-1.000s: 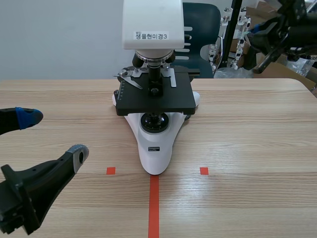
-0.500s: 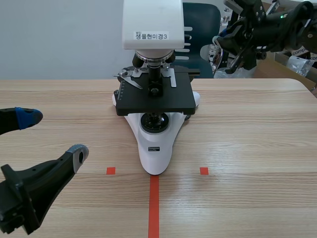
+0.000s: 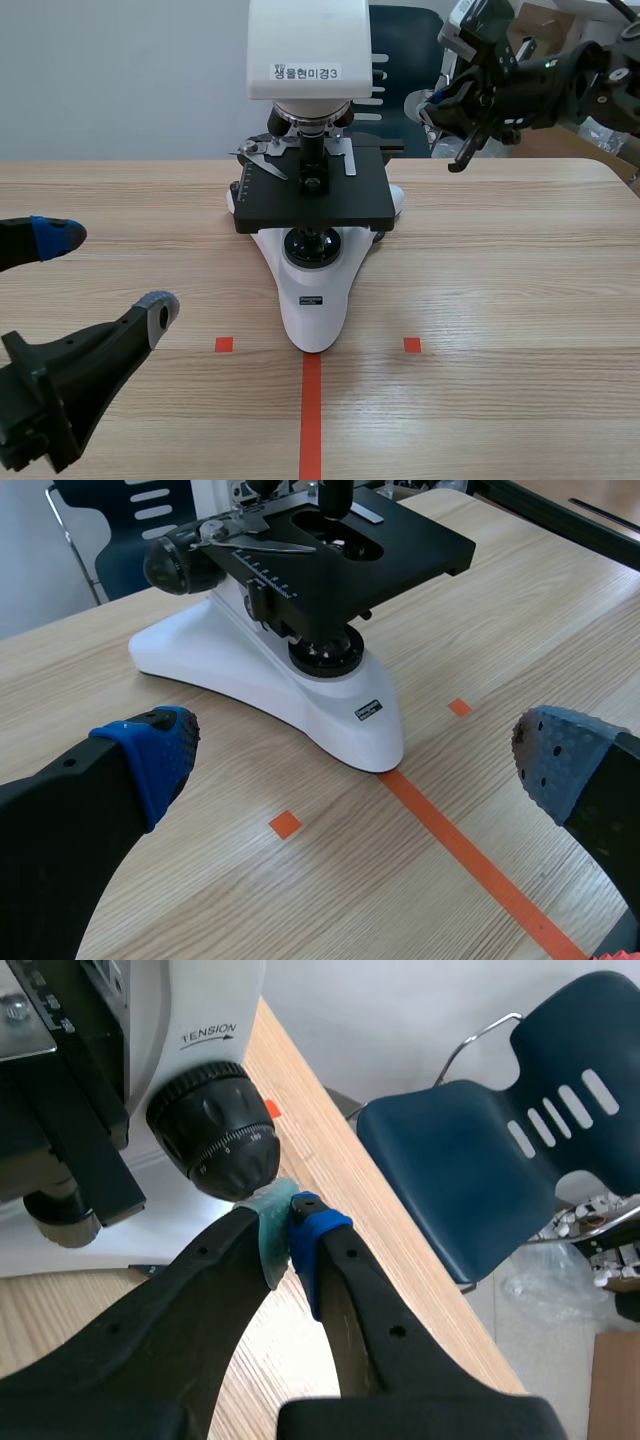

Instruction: Point at the coarse focus knob

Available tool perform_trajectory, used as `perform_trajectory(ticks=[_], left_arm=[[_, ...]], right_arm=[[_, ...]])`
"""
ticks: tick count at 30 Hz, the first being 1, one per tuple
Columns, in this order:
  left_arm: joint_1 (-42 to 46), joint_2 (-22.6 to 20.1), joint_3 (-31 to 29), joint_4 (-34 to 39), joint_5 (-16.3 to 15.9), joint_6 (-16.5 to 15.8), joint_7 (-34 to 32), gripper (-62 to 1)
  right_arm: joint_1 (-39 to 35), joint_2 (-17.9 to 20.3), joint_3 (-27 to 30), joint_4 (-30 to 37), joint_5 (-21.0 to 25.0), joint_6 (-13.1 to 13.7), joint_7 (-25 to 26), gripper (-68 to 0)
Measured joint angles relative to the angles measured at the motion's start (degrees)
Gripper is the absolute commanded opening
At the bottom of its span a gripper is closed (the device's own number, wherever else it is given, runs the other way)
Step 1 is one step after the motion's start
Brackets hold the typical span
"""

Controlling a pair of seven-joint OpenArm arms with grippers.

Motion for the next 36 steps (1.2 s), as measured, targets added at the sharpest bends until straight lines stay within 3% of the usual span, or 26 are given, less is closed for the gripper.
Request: perform_trajectory(ticks=[17,25,36], left_arm=[[0.0,0.0,0.0,0.0,0.0,0.0,0.0,1.4],[0.0,0.0,0.0,0.0,0.0,0.0,0.0,1.4],[0.0,0.0,0.0,0.0,0.0,0.0,0.0,1.4]], right_arm=[[0.1,0.0,0.0,0.2,0.0,0.0,4.2,-66.9],[0.9,0.1,-6.5,0.4,0.0,0.0,5.3,-66.9],[0.9,0.2,-6.9,0.4,0.0,-0.1,6.8,-66.9]])
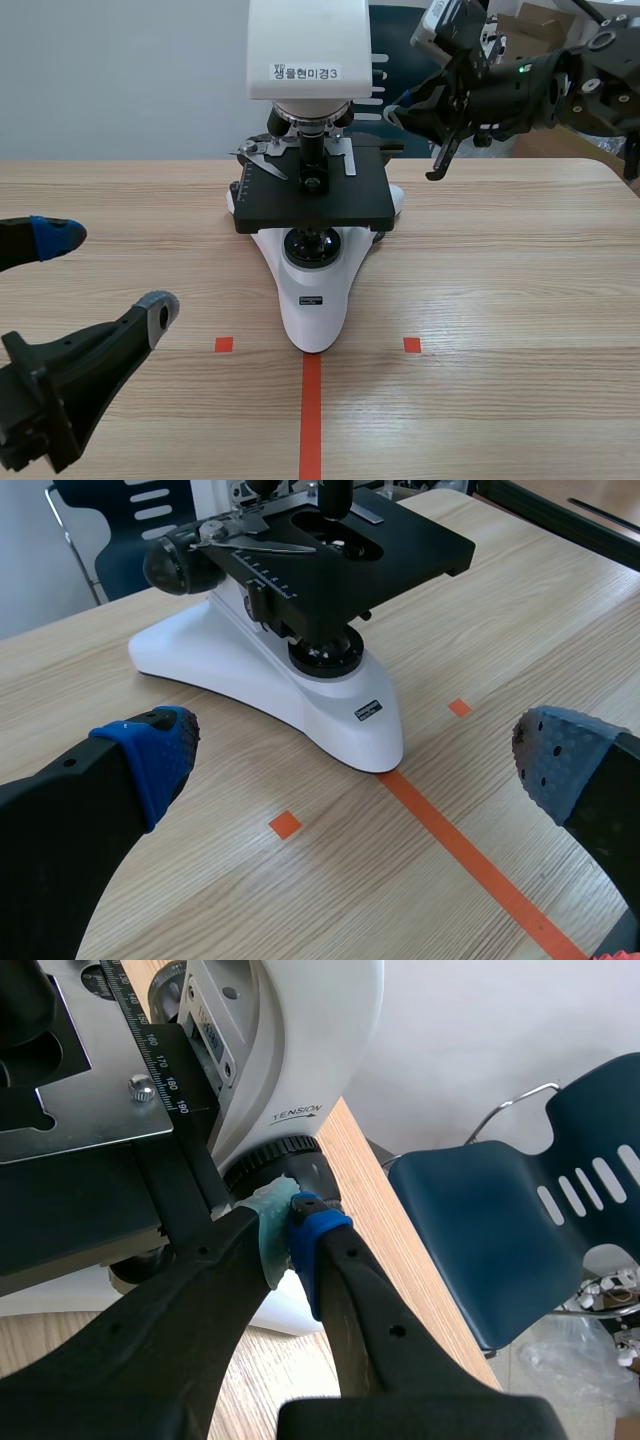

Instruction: Point at the coarse focus knob

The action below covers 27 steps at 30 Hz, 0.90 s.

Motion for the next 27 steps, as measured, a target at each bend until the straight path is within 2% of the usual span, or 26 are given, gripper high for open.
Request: perform_trajectory(ticks=[27], left_arm=[[0.0,0.0,0.0,0.0,0.0,0.0,0.0,1.4]], right_arm=[[0.0,0.0,0.0,0.0,0.0,0.0,-1.1,-66.8]])
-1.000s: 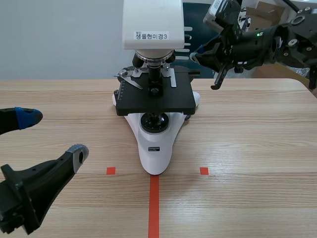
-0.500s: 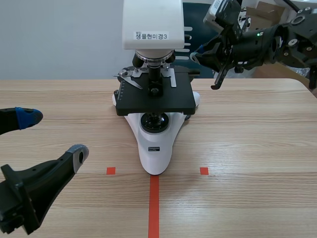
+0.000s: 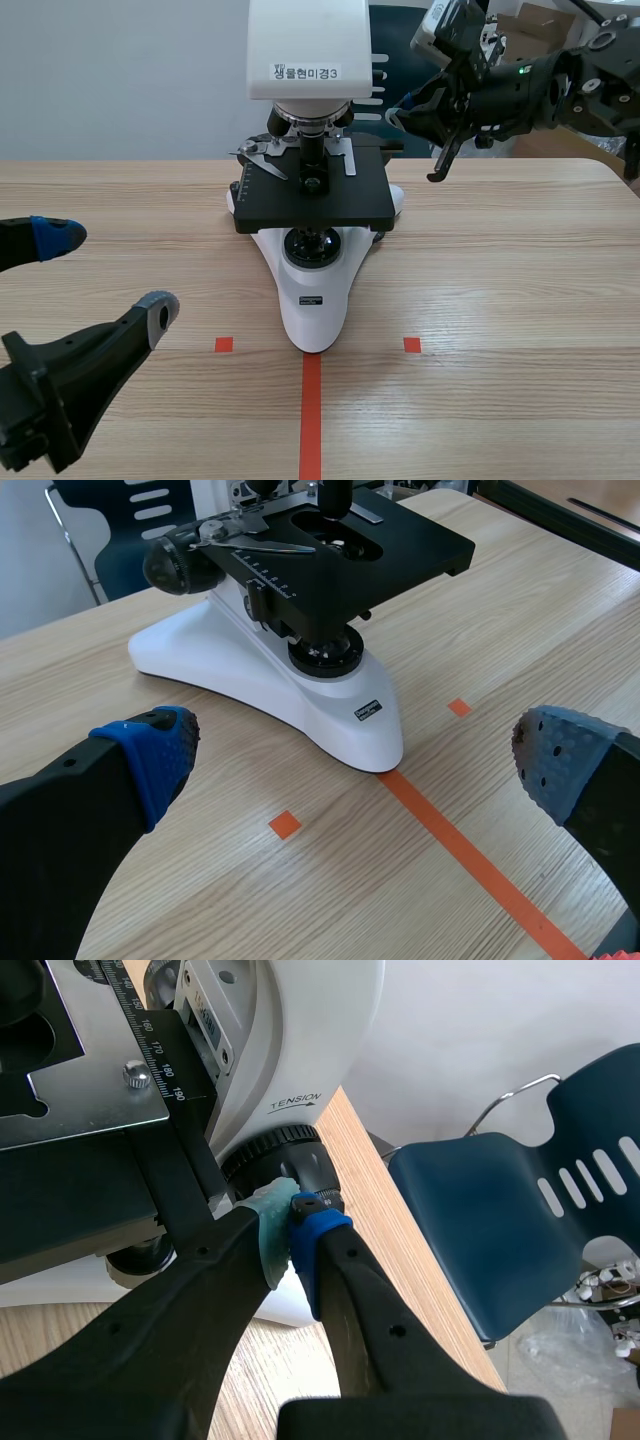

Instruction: Point at the coarse focus knob

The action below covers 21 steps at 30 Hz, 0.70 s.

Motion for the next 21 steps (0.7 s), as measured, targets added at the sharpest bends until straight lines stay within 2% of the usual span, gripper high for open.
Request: perform_trajectory(ticks=[21], left_arm=[[0.0,0.0,0.0,0.0,0.0,0.0,0.0,1.4]], right_arm=[[0.0,1.4,0.0,0.0,0.0,0.0,-0.6,-66.8]])
